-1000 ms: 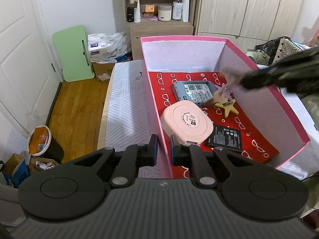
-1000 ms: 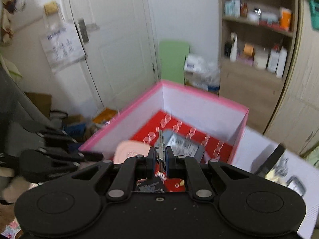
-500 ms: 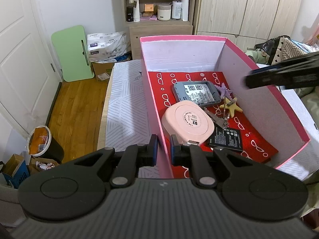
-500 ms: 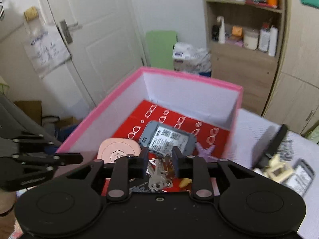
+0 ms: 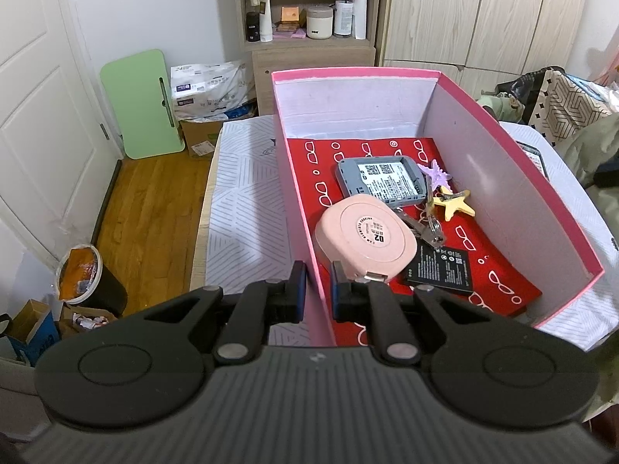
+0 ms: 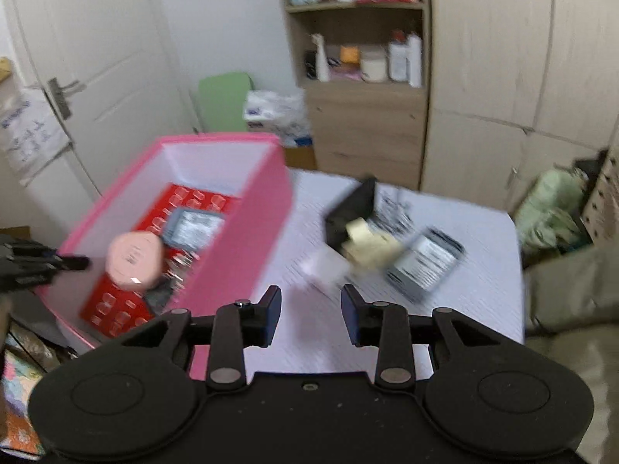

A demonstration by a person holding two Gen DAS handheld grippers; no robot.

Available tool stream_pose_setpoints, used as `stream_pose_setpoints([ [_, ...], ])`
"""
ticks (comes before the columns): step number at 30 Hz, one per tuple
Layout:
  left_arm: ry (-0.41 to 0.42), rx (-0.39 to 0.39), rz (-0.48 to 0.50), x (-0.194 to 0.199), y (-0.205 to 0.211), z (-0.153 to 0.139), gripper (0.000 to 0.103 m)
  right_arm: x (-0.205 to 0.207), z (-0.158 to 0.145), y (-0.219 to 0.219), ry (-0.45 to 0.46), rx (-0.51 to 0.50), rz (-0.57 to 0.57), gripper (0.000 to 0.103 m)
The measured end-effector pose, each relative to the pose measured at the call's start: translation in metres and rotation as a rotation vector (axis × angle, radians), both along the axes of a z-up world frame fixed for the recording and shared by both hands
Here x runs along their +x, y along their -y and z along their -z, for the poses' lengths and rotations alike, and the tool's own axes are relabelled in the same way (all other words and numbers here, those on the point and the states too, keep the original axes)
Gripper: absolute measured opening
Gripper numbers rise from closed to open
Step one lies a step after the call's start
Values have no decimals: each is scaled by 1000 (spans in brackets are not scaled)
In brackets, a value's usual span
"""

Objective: Organize rigid objects
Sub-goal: 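Grasp the white cube charger with the right gripper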

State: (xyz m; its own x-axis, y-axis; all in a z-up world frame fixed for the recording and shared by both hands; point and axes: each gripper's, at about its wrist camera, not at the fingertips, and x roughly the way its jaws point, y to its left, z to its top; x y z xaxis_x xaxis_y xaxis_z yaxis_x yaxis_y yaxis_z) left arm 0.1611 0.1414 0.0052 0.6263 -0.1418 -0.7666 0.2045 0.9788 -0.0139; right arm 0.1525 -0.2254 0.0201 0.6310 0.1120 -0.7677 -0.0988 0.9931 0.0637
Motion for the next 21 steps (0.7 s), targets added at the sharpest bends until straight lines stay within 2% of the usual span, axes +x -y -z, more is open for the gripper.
stream_pose_setpoints([
  [8, 4, 21, 6, -1, 2, 0, 11, 19, 51, -7, -24, -20, -49, 41],
  [18, -9, 11, 21, 0, -1, -1, 11, 61, 79, -25, 24, -136, -115, 44],
  [20, -14, 6, 23, 1, -2, -2, 11, 69, 83, -25, 20, -121, -114, 45],
  [21, -15, 6, 24, 2, -1, -1, 11, 74, 86, -25, 19, -120, -107, 50],
])
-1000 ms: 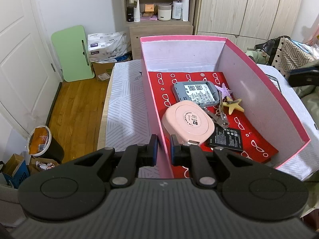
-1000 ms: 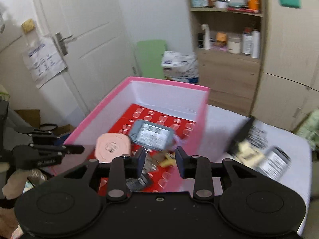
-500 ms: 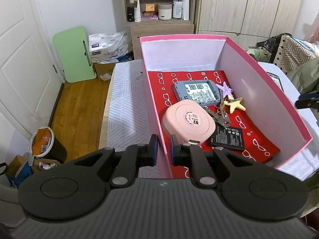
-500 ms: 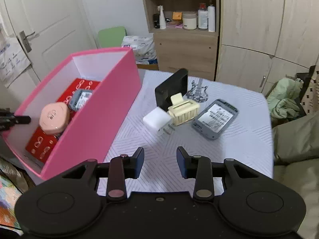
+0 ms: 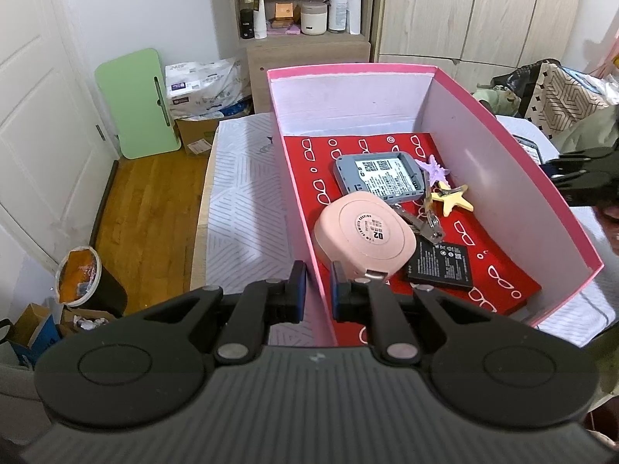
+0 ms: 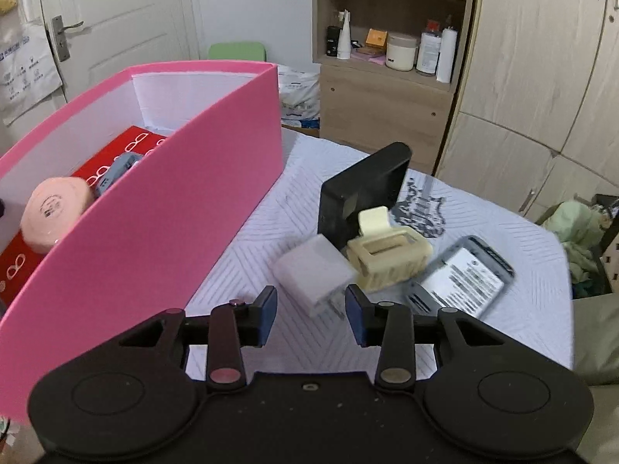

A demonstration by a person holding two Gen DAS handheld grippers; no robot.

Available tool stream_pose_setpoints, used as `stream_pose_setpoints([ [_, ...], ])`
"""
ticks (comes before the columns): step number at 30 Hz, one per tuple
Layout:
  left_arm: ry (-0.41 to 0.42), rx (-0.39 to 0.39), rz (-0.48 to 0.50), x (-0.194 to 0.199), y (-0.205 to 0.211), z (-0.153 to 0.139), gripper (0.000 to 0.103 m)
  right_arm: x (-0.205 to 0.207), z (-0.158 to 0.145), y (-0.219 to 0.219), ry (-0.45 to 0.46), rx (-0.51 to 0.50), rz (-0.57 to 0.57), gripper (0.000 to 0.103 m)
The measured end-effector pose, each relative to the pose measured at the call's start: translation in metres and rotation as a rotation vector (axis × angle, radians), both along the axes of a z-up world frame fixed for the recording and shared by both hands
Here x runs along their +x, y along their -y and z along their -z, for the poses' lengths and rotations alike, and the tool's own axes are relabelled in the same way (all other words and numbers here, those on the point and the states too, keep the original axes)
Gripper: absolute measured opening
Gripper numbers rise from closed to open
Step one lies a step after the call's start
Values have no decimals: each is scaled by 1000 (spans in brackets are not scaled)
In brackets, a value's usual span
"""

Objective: Organize rigid objects
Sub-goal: 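Grasp the white cube charger with the right gripper, then place the white charger in the box beside the router with the right gripper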

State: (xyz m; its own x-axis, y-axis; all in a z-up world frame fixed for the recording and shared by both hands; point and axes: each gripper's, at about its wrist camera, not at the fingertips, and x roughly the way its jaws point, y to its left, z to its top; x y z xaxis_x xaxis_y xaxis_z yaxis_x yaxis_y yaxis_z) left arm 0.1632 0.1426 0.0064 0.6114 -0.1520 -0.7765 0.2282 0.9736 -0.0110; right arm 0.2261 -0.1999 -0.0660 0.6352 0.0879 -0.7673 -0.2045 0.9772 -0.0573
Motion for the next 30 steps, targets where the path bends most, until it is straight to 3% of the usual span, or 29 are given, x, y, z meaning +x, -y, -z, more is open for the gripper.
stream_pose_setpoints([
  [1, 0, 1, 2, 0, 0, 0, 11, 3, 2, -1, 6, -8, 8, 60],
  [3, 0, 3, 5, 1, 0, 0, 11, 10, 6, -3, 19, -21, 9, 64],
  [14, -4, -1, 0, 1, 1, 0, 11, 10, 11, -13, 31, -73, 63, 62],
  [20, -1, 4, -1, 1, 1, 0, 11, -17, -25, -18, 87, -34, 52, 62],
  [25, 10, 9, -4, -1, 2, 1, 11, -47, -71, -35, 197, -36, 15, 62],
  [30, 18, -3, -9, -3, 0, 1, 11, -65, -109, -60, 237, 58, -84, 62],
])
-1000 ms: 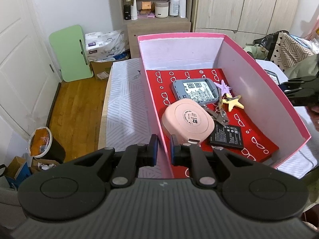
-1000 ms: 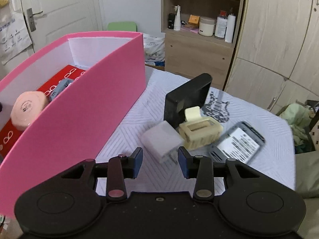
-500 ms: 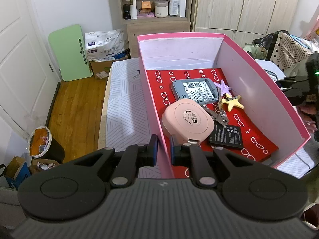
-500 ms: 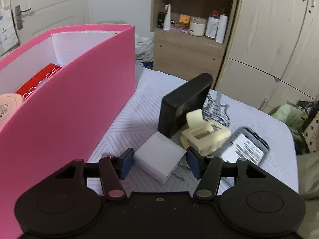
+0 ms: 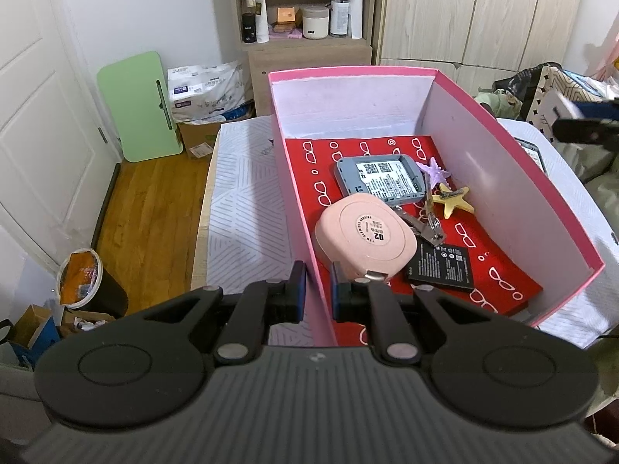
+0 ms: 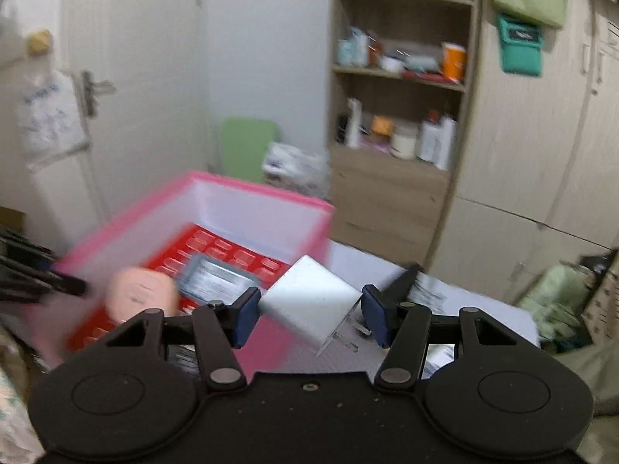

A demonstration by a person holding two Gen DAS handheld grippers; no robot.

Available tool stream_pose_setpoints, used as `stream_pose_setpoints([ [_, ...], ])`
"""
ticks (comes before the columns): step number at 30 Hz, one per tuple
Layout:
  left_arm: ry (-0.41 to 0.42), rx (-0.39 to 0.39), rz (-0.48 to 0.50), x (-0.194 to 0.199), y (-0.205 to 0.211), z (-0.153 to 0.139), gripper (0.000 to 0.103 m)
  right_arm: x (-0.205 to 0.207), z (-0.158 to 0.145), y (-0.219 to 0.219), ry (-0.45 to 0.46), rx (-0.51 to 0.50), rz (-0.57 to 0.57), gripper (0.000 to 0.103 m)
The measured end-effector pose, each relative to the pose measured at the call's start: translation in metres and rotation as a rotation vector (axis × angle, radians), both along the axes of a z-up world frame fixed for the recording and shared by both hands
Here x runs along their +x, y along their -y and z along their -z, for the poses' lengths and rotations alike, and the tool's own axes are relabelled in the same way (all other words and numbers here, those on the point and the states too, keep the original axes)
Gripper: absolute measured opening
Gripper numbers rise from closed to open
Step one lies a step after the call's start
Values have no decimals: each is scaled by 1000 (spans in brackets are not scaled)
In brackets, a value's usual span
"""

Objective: Organize rigid objects
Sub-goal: 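Place the white charger in the box beside the router with the right gripper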

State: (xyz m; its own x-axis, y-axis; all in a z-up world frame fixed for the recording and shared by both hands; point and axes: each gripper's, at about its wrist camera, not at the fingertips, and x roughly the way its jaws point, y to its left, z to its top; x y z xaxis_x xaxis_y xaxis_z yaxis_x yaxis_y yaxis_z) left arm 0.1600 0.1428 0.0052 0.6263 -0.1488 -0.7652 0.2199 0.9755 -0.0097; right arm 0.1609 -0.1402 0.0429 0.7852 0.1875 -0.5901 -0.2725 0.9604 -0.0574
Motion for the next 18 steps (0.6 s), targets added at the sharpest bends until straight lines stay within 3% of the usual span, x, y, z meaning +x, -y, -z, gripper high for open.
stream_pose_setpoints([
  [9, -3, 9, -18, 0, 3, -2, 11, 38, 0, -61, -174, 101, -184, 62],
  [18, 3, -16, -24, -2, 0, -2, 11, 125, 50, -99, -460, 262, -158, 63],
])
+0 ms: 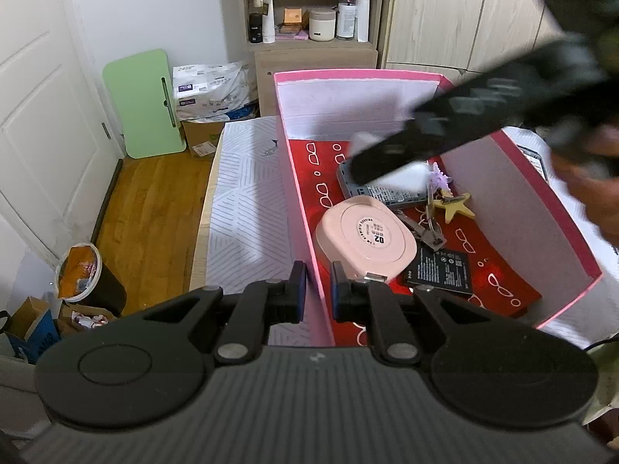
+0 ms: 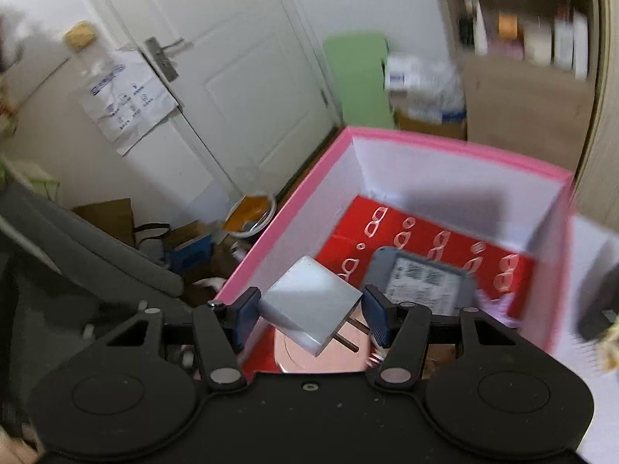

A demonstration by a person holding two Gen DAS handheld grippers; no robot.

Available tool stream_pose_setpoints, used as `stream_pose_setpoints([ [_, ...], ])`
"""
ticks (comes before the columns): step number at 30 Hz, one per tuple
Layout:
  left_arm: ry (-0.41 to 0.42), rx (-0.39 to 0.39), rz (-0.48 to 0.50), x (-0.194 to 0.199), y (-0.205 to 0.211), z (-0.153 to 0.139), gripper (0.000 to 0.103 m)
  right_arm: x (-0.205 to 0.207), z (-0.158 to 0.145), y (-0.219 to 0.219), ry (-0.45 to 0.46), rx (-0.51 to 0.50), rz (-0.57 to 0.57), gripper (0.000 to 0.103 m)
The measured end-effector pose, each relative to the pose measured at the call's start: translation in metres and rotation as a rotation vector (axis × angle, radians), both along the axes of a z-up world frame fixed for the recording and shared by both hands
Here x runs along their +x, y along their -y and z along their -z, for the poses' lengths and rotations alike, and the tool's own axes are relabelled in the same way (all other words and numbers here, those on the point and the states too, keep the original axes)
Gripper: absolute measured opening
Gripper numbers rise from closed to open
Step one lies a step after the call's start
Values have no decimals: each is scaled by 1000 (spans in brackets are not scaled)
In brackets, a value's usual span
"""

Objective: Organize rigid objects
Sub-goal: 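Place the white charger in the box beside the router with the right gripper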

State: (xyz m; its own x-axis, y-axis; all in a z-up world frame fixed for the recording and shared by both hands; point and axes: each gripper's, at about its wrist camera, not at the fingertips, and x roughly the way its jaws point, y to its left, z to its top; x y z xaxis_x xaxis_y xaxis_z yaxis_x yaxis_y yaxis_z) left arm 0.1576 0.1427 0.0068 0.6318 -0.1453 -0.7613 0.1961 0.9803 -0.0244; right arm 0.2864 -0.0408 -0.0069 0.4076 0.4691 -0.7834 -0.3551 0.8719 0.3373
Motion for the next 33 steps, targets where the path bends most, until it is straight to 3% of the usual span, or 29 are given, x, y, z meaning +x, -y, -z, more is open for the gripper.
stream_pose_setpoints([
  [6, -15, 5, 4, 2, 1, -2, 11, 29, 26, -20, -50, -21, 12, 63],
  [13, -22, 11, 8, 3, 2, -2, 11, 30, 19, -14, -22, -39, 16, 65],
  [22, -20, 38, 4, 3, 5, 0, 11, -63, -36, 45, 176, 20, -24, 65],
  [30, -30, 48, -19, 5, 9, -2, 11, -128, -36, 109, 339, -95, 152, 65],
  [33, -29, 61, -29, 5, 11, -3, 10, -141, -25, 116, 409, -181, 129, 65],
])
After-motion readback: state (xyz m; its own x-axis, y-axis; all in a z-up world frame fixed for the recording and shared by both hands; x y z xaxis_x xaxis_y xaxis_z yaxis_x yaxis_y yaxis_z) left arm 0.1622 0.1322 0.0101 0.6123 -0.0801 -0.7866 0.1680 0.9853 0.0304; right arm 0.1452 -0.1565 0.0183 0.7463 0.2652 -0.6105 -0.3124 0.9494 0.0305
